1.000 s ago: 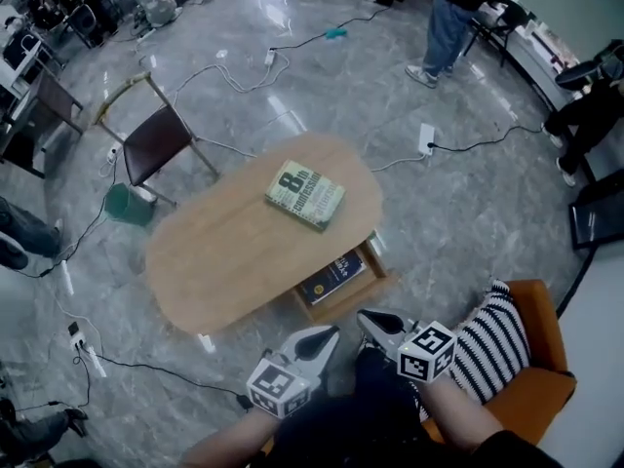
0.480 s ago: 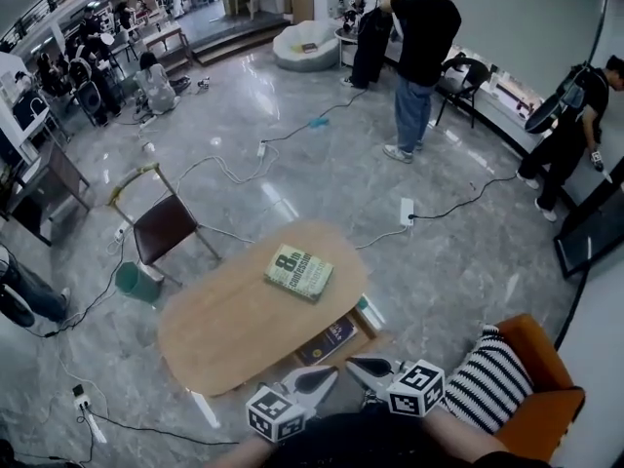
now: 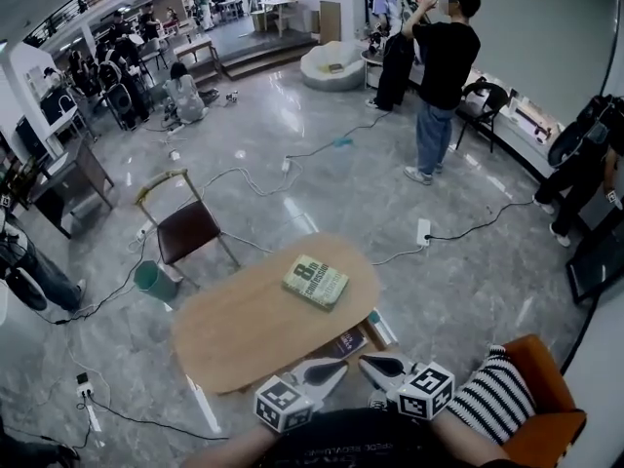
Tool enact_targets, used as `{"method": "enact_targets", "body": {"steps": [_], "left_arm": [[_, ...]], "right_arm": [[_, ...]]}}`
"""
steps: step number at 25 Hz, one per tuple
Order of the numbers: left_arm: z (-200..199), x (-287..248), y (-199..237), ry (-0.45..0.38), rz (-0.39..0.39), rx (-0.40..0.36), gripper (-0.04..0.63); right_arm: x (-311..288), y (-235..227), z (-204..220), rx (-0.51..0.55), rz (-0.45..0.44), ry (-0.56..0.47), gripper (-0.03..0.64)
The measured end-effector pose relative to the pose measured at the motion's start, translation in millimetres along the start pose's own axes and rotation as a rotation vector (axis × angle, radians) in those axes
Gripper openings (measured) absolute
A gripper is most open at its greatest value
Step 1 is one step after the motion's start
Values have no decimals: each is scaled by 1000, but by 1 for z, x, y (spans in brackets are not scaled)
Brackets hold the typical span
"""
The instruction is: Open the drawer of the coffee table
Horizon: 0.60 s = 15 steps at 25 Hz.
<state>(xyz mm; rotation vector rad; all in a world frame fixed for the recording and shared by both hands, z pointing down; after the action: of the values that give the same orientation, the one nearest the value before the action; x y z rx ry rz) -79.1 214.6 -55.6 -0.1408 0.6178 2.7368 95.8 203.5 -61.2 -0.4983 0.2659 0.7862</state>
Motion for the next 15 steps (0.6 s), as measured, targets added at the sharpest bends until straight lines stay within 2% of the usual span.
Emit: {"method": "enact_targets", "body": {"steps": [4,9,15], "left_arm": [[15,7,-6,-11,-26,7,3],[10,11,-9,-17,-69,41,3],[14,18,-16,-39,-83,57,2]], "right_arm": [[-2,4,13,1,-14,14,2],[-6,4,11,-9,-41,32,2],[-3,11,14,-19,-55,55,2]]}}
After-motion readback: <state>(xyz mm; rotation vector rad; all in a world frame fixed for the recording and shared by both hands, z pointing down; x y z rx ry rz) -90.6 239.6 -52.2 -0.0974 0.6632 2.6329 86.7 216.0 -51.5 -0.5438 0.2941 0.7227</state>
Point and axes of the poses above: the fingertips, and each gripper's own axes: x backward along the fingers, y to its left, z out of its underside, the point moved 9 cm from there along x, backward along the fingers, and after that the axes turned 14 degrees about z, right-handed, at the moved point
